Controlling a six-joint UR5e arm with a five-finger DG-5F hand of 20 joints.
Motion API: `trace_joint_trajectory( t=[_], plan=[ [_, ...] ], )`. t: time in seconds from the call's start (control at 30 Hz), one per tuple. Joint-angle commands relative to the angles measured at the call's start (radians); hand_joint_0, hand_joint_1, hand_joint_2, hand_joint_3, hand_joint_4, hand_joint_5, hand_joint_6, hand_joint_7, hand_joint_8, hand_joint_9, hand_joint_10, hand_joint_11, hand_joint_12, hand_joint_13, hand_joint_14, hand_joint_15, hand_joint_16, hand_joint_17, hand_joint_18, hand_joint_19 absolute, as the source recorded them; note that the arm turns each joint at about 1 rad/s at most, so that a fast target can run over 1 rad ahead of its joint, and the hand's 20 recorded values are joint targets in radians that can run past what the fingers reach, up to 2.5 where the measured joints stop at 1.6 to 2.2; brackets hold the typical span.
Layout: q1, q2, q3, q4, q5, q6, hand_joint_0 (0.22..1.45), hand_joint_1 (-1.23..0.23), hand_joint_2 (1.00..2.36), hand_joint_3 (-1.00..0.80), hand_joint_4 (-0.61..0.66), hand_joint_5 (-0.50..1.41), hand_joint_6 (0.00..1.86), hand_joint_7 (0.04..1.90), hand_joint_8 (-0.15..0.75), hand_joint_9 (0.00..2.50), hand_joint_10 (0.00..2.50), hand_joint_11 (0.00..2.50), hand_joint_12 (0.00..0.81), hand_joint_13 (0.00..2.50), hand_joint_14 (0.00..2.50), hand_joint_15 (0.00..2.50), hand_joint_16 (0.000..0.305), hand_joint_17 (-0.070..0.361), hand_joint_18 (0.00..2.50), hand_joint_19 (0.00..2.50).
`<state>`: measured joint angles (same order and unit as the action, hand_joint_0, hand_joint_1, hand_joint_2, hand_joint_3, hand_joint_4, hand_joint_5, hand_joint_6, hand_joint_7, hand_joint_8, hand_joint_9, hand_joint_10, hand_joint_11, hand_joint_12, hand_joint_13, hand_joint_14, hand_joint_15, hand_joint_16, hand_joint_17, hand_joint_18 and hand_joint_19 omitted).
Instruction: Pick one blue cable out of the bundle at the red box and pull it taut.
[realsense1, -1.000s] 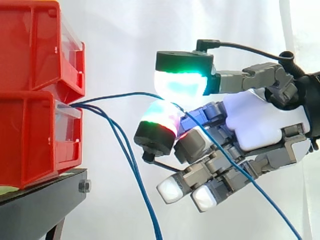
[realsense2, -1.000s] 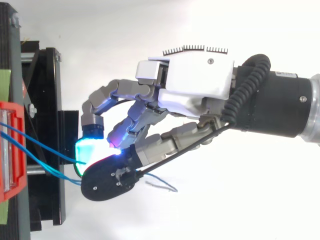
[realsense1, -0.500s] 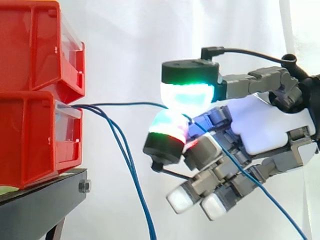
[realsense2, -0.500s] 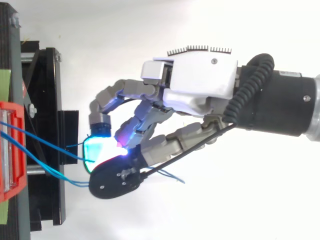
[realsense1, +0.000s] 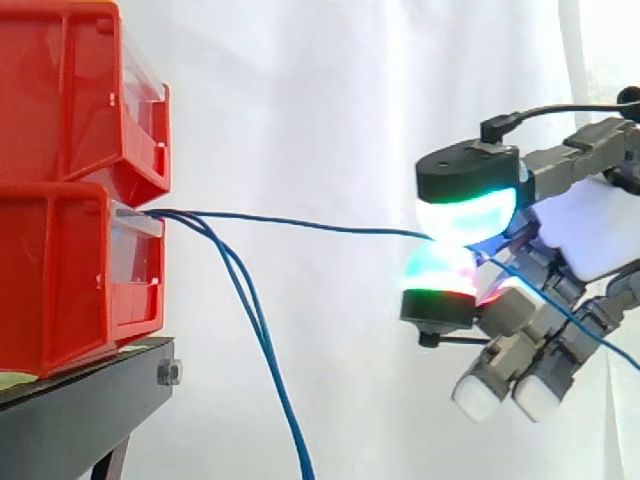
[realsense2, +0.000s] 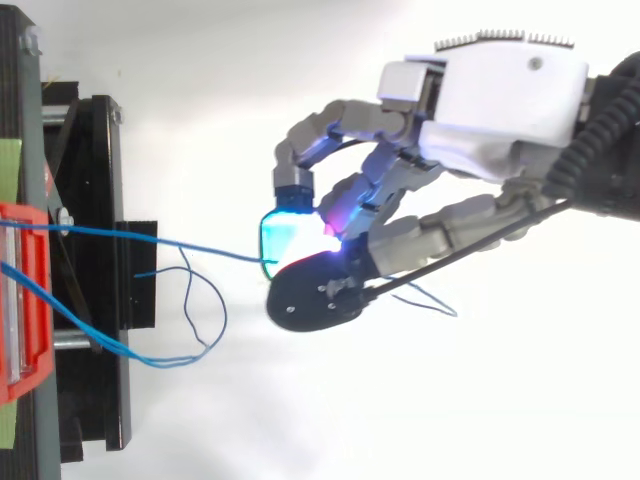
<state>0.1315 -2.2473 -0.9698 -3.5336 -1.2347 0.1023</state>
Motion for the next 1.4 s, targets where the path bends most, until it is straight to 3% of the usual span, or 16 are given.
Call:
trace_joint_trajectory(
  t=[0.0,0.03,0.07,0.13,0.17,0.2,0.33,0.5,1.37],
  plan=[
    [-0.003,0.035,-0.049,-0.007,0.001,-0.006,0.63,-0.84,1.01,0.06,-0.08,-0.13,0.89,1.22,0.371,1.00,0.01,1.08,0.406,0.60,0.01,0.34,0.061,0.137,0.65,0.38],
    [0.000,0.061,-0.099,0.028,0.001,-0.004,0.63,-0.84,1.01,0.06,-0.08,-0.13,0.89,1.21,0.374,1.00,0.01,1.08,0.407,0.60,0.01,0.34,0.061,0.137,0.65,0.38],
    [0.000,0.075,-0.121,0.053,0.003,-0.004,0.63,-0.84,1.01,0.06,-0.08,-0.13,0.89,1.22,0.373,1.00,0.02,1.08,0.407,0.60,0.01,0.34,0.061,0.137,0.65,0.38],
    [0.005,0.123,-0.205,0.167,0.006,-0.006,0.63,-0.84,1.01,0.06,-0.08,-0.13,0.89,1.21,0.372,1.00,0.01,1.07,0.407,0.59,0.01,0.33,0.061,0.137,0.65,0.38],
    [0.005,0.123,-0.205,0.167,0.006,-0.006,0.63,-0.84,1.01,0.06,-0.08,-0.13,0.89,1.22,0.371,0.99,0.01,1.07,0.407,0.59,0.01,0.33,0.061,0.137,0.65,0.38],
    [0.008,0.181,-0.306,0.298,0.020,-0.012,0.63,-0.84,1.01,0.06,-0.08,-0.13,0.89,1.22,0.370,0.99,0.01,1.06,0.407,0.59,0.01,0.34,0.061,0.137,0.65,0.38],
    [0.010,0.221,-0.409,0.447,0.046,-0.020,0.63,-0.84,1.01,0.05,-0.09,-0.13,0.89,1.22,0.373,0.99,0.01,1.07,0.407,0.59,0.01,0.33,0.061,0.136,0.64,0.38],
    [0.011,0.219,-0.414,0.509,0.050,-0.024,0.63,-0.84,1.01,0.06,-0.09,-0.13,0.89,1.21,0.373,0.99,0.01,1.06,0.407,0.57,0.01,0.32,0.060,0.136,0.64,0.38],
    [0.014,0.219,-0.414,0.510,0.047,-0.026,0.63,-0.84,1.01,0.06,-0.10,-0.13,0.89,1.22,0.370,0.97,0.01,1.04,0.402,0.56,0.01,0.31,0.060,0.135,0.62,0.37]
  ],
)
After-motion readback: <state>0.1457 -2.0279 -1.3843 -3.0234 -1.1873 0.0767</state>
